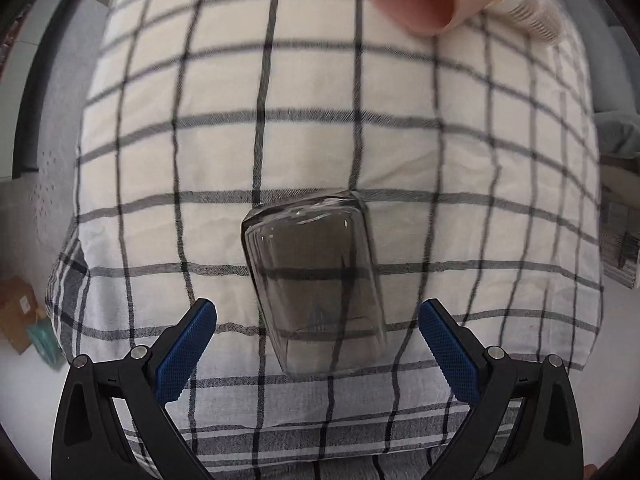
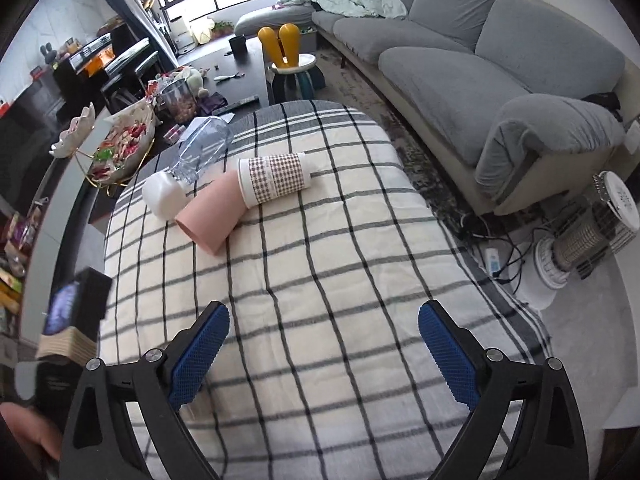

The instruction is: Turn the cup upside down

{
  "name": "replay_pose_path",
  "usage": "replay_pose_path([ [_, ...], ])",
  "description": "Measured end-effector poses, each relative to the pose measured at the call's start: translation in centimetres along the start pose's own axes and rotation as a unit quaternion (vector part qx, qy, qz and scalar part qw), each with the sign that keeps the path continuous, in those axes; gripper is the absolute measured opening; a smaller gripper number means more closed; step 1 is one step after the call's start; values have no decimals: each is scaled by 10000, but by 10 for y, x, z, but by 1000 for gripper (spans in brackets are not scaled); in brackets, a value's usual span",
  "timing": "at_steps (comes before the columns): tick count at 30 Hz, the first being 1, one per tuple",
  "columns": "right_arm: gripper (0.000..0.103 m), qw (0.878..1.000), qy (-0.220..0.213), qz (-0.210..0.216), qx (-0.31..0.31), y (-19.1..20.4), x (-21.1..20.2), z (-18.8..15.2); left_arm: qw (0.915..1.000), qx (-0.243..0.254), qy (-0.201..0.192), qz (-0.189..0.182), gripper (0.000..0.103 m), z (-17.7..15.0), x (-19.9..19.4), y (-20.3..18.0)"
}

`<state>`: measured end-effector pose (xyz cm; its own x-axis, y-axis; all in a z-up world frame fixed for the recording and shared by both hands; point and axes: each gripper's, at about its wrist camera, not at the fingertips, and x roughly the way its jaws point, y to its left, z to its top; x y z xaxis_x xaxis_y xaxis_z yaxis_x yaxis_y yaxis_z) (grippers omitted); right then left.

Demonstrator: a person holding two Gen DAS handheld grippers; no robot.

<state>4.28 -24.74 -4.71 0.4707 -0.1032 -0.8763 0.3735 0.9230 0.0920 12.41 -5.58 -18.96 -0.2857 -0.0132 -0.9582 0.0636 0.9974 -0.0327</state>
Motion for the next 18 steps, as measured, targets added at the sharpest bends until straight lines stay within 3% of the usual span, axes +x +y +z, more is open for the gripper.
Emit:
replay_pose_path([
  [6, 96, 9995, 284, 137, 95, 3, 29, 12, 9989, -61, 451, 146, 101, 20, 19, -1],
  [8, 96, 9991, 360, 167, 133, 3, 36, 13, 9983, -56, 558, 138, 96, 25, 25, -3],
  [10, 96, 9986, 457, 215, 170, 3, 44, 14, 9976, -88, 680, 107, 82, 27, 29, -2],
  [13, 96, 9977, 574, 280, 209, 3, 54, 14, 9959, -215, 879, -15, 74, 29, 41, 3],
  [18, 96, 9970, 679, 298, 239, 0, 63, 12, 9971, -236, 723, -91, 68, 32, 43, 10],
])
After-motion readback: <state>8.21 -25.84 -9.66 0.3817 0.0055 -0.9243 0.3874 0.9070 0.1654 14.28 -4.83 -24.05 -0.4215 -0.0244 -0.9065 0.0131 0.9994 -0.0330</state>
